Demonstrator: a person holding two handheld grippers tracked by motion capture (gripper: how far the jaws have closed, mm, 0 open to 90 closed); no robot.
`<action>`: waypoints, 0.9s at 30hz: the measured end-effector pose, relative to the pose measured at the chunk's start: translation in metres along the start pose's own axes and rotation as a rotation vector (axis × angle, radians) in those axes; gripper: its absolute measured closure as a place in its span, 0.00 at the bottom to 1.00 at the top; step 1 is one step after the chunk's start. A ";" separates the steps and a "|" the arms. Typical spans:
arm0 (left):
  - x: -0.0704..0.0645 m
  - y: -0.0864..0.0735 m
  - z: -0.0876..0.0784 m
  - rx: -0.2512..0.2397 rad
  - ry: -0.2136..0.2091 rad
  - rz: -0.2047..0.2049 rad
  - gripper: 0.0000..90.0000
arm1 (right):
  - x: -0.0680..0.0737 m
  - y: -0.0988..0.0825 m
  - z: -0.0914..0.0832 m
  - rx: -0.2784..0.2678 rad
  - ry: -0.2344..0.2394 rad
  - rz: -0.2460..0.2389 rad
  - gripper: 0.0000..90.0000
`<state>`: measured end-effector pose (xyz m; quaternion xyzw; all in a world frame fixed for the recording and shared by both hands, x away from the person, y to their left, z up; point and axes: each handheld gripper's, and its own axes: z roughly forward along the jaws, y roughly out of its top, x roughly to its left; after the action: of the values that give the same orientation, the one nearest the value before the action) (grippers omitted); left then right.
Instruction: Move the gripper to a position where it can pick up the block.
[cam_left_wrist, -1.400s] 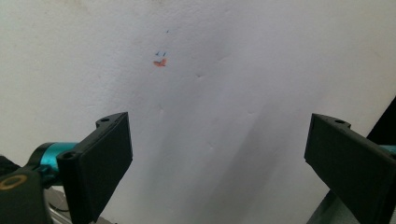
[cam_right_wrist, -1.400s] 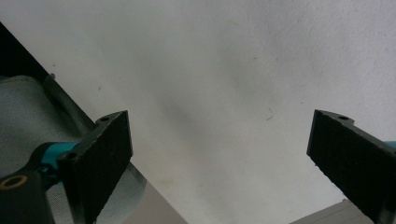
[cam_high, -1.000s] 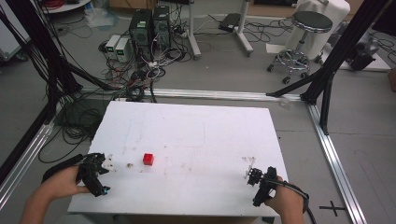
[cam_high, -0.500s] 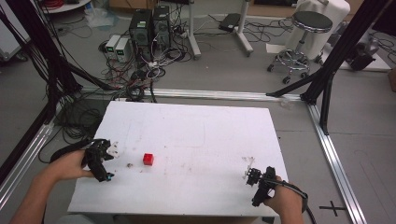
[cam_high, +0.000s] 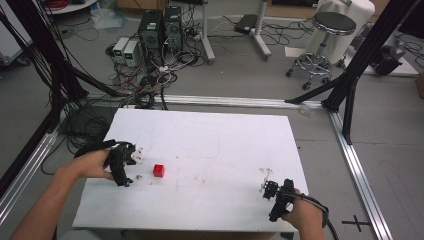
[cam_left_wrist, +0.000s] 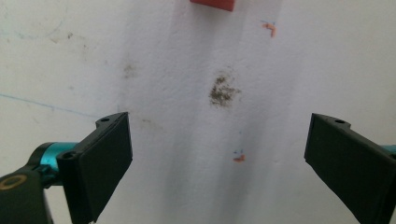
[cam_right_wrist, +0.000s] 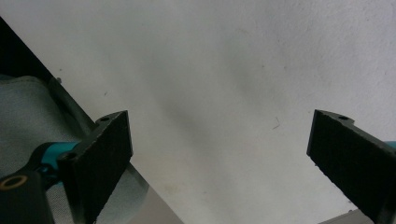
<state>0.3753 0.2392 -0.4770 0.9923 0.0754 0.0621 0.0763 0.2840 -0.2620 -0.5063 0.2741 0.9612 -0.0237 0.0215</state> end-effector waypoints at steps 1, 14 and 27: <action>0.000 0.000 0.000 0.000 0.000 0.000 0.09 | 0.000 0.000 0.000 0.000 0.000 0.000 0.07; 0.014 0.042 0.011 0.026 -0.040 0.099 0.10 | -0.001 -0.001 0.000 -0.001 0.002 0.002 0.07; 0.010 0.075 0.032 0.050 -0.105 0.184 0.10 | 0.000 0.001 0.000 -0.007 0.004 -0.009 0.07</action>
<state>0.4000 0.1629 -0.4948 0.9985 -0.0187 0.0148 0.0494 0.2844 -0.2609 -0.5067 0.2697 0.9625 -0.0198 0.0203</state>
